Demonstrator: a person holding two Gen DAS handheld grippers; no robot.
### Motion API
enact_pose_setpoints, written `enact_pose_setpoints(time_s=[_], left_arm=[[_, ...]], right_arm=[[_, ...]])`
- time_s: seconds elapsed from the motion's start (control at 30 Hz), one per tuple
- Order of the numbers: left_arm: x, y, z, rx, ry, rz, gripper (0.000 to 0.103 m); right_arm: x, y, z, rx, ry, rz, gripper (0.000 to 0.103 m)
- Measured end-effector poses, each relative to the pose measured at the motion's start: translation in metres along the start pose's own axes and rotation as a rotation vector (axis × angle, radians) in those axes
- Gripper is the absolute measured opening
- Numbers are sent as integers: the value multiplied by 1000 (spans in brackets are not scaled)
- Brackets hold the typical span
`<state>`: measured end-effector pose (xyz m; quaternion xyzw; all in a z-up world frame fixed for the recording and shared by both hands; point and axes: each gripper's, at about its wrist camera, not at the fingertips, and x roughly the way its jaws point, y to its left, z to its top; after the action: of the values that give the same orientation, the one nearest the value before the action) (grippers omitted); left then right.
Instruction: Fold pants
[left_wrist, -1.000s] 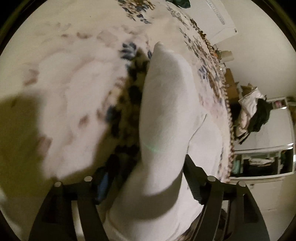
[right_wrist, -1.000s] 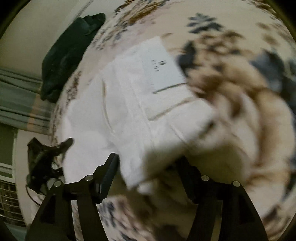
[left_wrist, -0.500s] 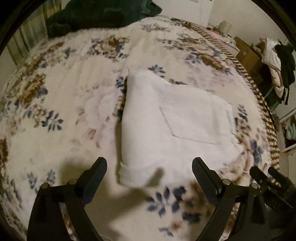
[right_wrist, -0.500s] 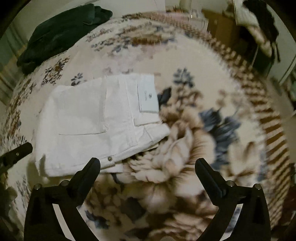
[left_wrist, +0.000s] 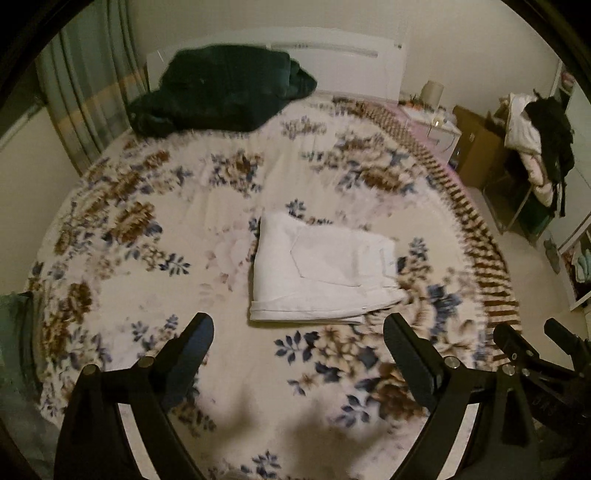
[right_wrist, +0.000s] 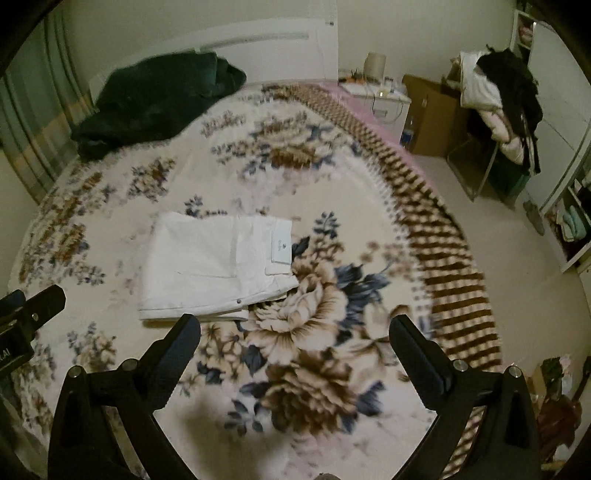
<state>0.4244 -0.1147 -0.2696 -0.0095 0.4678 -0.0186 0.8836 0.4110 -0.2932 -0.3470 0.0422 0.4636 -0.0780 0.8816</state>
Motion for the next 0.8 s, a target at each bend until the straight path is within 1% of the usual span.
enact_pose_setpoints(time_s=[0.13,0.17,0.2,0.3,0.43,0.53,0.63,0.73,0.8], left_arm=[[-70,-13,-4,-11,-55,8,94],[-92,-16,-6,-13,-71,12,94],[-105,-19,-8,-17,-80,11,94],[-158,-25,-14,-37,-120,12,94],[-210,-28,-20,-54,-167,23,94],[-240,-28,-25,-47,-197,23,94],[-264,-25,-31,-43,-209,20,94],[-282,-24,-35,-27,-215,42,94],[-293,-23,-40,-22,-224,44,94]], right_arm=[[-79,-15,2,-5,-59,21,103],[-106,-18,3,-13,-83,23,103],[-128,-20,4,-21,-99,25,103],[-184,-27,3,-30,-141,39,103],[-258,-32,-2,-58,-196,47,103],[-303,-31,-7,-75,-227,40,103],[-344,-31,-14,-84,-252,37,103],[-374,-31,-20,-77,-262,34,103],[-394,-32,-23,-68,-275,38,103]])
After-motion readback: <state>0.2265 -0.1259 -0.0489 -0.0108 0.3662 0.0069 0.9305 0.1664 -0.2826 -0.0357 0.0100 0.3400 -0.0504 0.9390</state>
